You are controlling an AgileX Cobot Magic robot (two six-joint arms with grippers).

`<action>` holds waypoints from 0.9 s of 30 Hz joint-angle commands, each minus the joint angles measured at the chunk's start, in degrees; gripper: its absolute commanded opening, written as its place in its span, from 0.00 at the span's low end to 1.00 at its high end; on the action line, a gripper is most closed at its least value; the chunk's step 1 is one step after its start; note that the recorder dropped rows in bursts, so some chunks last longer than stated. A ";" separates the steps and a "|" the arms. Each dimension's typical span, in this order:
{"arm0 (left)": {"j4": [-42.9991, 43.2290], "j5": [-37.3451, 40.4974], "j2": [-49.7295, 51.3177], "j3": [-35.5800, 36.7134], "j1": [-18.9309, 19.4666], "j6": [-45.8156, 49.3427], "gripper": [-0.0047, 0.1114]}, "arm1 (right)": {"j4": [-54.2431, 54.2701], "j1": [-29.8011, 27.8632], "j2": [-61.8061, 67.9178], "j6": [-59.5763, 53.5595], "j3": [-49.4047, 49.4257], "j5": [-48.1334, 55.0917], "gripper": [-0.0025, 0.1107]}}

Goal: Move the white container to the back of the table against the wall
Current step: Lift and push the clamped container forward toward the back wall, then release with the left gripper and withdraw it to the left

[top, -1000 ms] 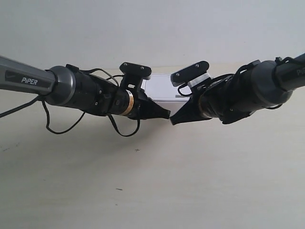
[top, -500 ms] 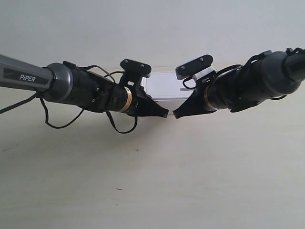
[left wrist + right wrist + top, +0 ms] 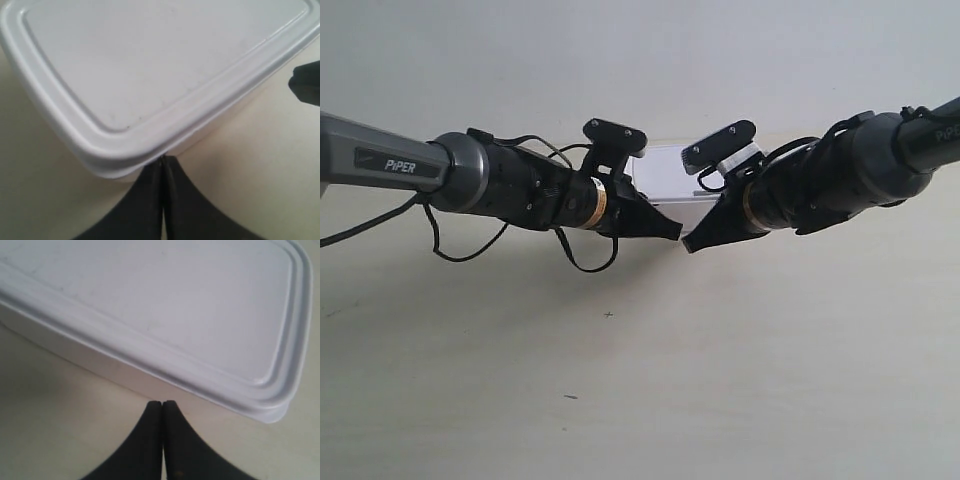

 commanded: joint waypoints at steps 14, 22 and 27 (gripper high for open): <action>0.15 3.25 2.01 -3.64 0.44 0.87 0.04 | -0.07 -2.72 3.38 -5.32 -4.97 -1.81 0.02; 0.38 3.15 3.78 -5.83 1.06 1.10 0.04 | -0.07 -2.72 4.18 -7.15 -6.84 -1.86 0.02; 0.38 3.07 5.46 -7.53 1.49 0.92 0.04 | -0.07 -2.72 4.54 -9.78 -7.83 -3.35 0.02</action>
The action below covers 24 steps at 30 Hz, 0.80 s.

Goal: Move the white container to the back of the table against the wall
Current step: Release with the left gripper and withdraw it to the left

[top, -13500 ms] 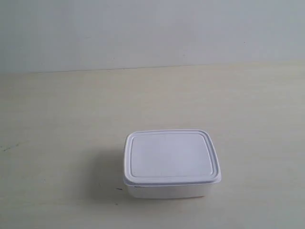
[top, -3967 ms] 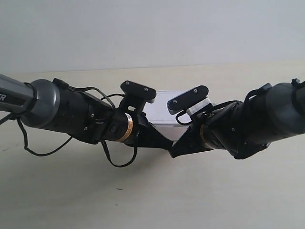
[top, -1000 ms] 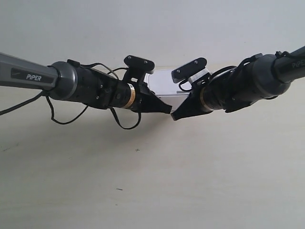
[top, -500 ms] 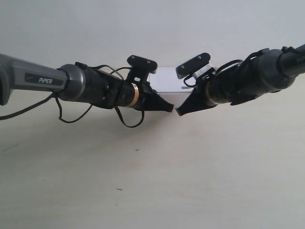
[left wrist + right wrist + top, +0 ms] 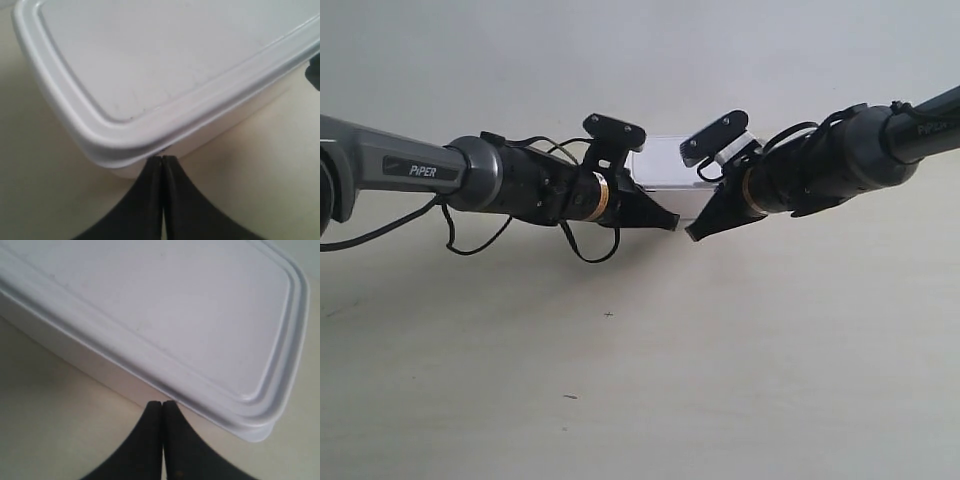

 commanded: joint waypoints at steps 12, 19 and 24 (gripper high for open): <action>0.32 0.34 -5.08 6.67 1.15 -0.22 0.04 | -0.19 -0.25 4.20 -1.95 -6.44 -6.37 0.02; -1.20 -2.13 -22.42 26.77 0.74 -8.19 0.04 | -0.19 -0.25 5.17 1.13 -9.18 -9.11 0.02; -1.61 -5.98 -28.96 36.47 0.51 -8.19 0.04 | -0.01 -0.25 5.78 1.13 -11.52 -10.15 0.02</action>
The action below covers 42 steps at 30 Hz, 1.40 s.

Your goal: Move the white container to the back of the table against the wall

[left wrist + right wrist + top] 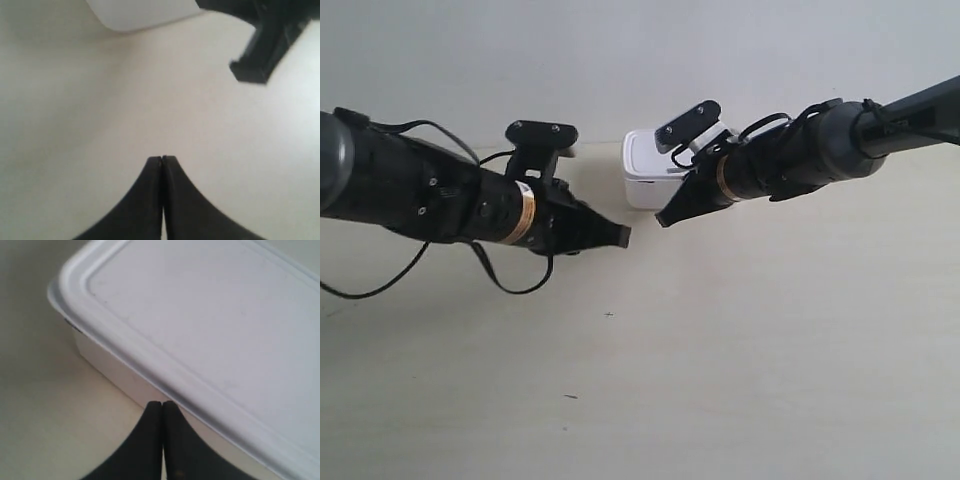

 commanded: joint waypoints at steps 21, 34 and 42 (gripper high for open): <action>-5.89 -1.42 -39.49 35.72 -0.48 -0.05 0.04 | 0.32 -0.25 6.73 0.51 -10.16 3.44 0.02; -7.87 -4.11 -65.84 49.12 -0.48 -1.69 0.04 | -0.19 -0.25 8.63 0.07 -12.02 6.17 0.02; -7.85 -10.68 -74.89 54.24 -0.48 -4.98 0.04 | -0.19 -0.25 9.64 0.51 -15.11 5.93 0.02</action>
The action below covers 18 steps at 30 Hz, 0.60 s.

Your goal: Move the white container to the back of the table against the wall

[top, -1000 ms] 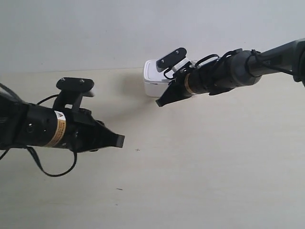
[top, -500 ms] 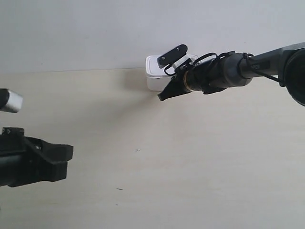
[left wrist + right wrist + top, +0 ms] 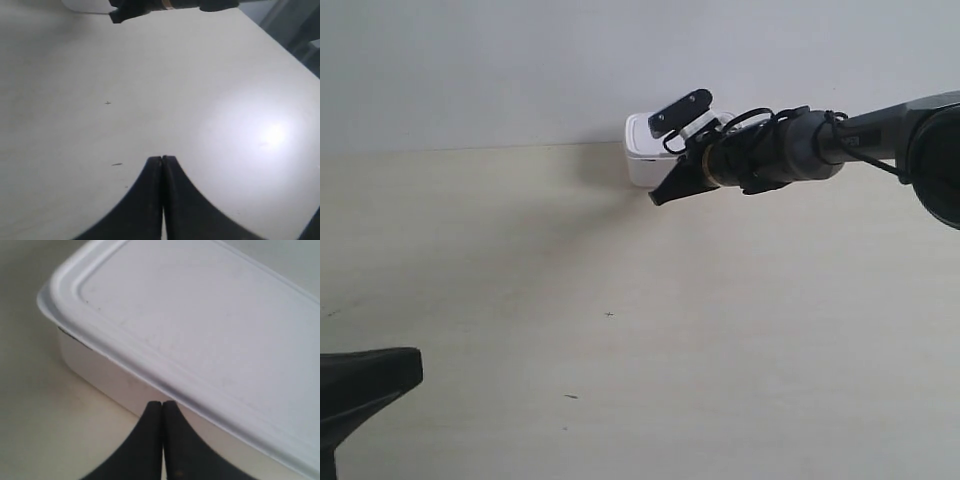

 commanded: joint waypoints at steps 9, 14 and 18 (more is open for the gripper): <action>-0.72 -3.82 -12.84 5.12 -0.26 -2.72 0.04 | -0.30 -0.25 1.85 0.28 -3.66 -0.25 0.02; -1.76 -4.78 -16.45 5.76 -0.26 -2.72 0.04 | -0.30 -0.25 1.85 0.28 -3.80 -0.25 0.02; -1.77 -5.97 -18.95 5.84 -0.26 -3.17 0.04 | -0.30 -0.25 1.85 0.28 -3.77 0.75 0.02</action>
